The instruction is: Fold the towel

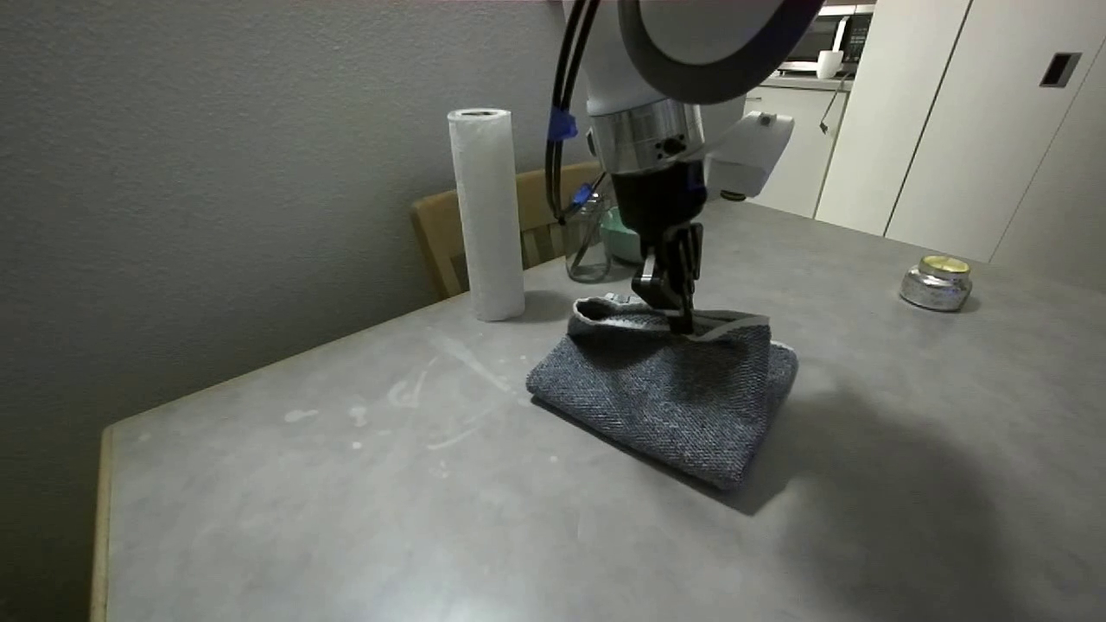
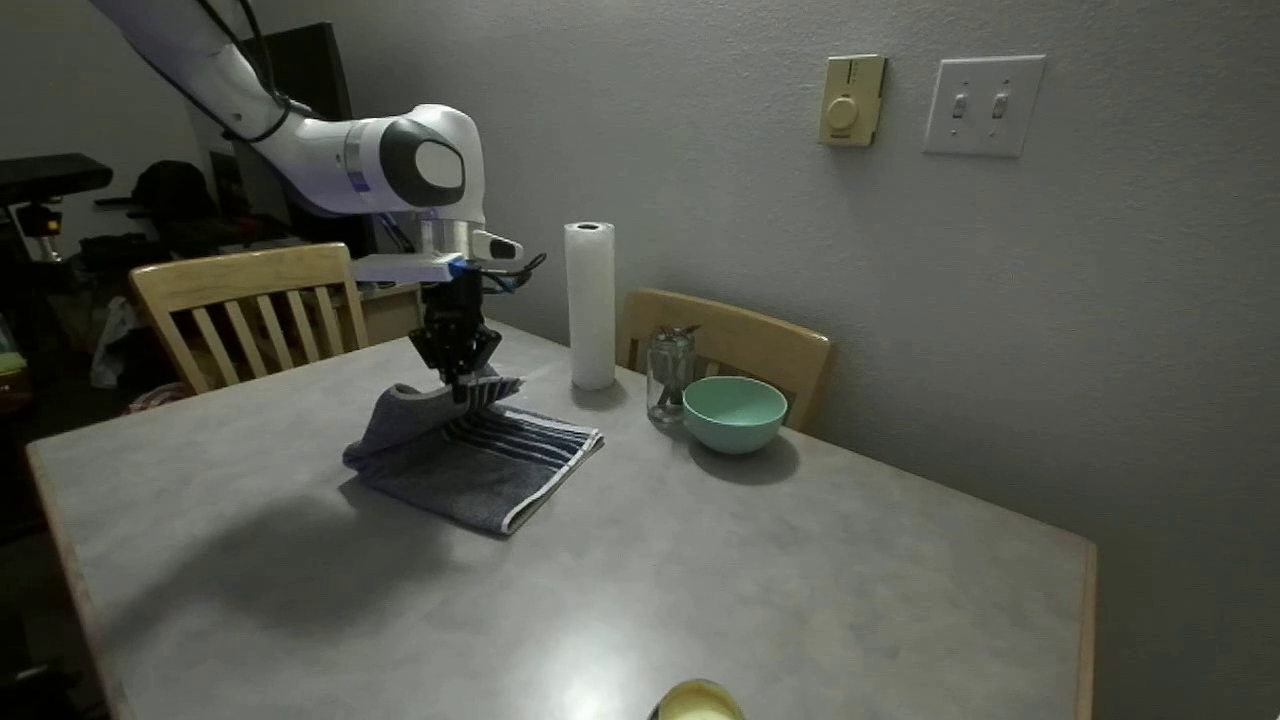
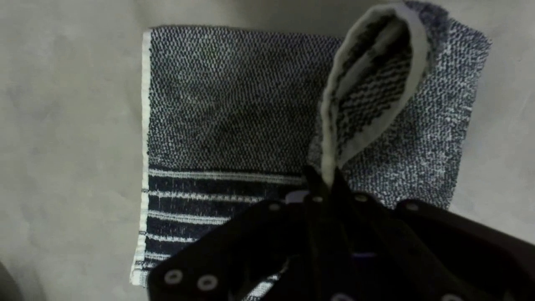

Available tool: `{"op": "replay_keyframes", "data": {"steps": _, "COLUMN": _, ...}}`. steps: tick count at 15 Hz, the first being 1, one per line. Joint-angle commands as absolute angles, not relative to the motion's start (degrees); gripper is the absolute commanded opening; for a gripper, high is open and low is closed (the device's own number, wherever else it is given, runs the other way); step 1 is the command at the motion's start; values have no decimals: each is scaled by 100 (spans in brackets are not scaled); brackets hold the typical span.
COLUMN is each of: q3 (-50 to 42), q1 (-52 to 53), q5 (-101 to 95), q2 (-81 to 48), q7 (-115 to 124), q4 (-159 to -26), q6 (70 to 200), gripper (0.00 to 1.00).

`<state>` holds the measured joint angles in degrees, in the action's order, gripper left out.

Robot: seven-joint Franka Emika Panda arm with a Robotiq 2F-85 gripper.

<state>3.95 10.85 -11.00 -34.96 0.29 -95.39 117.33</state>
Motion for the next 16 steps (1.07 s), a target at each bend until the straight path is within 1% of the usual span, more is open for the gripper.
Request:
{"op": "replay_keyframes", "data": {"steps": 1, "q3": 378, "q1": 1116, "q5": -1244, "q2": -3271, "q7": 16, "q4": -9741, "q6": 11852, "gripper": 1}}
{"op": "replay_keyframes", "data": {"steps": 8, "q3": 374, "q1": 1245, "q5": -1392, "q2": -2900, "q7": 95, "q4": -9757, "q6": 11707, "gripper": 1}}
{"op": "replay_keyframes", "data": {"steps": 16, "q3": 344, "q1": 1025, "q5": -1321, "q2": -2648, "q7": -2, "q4": -10134, "q6": 12059, "gripper": 1}}
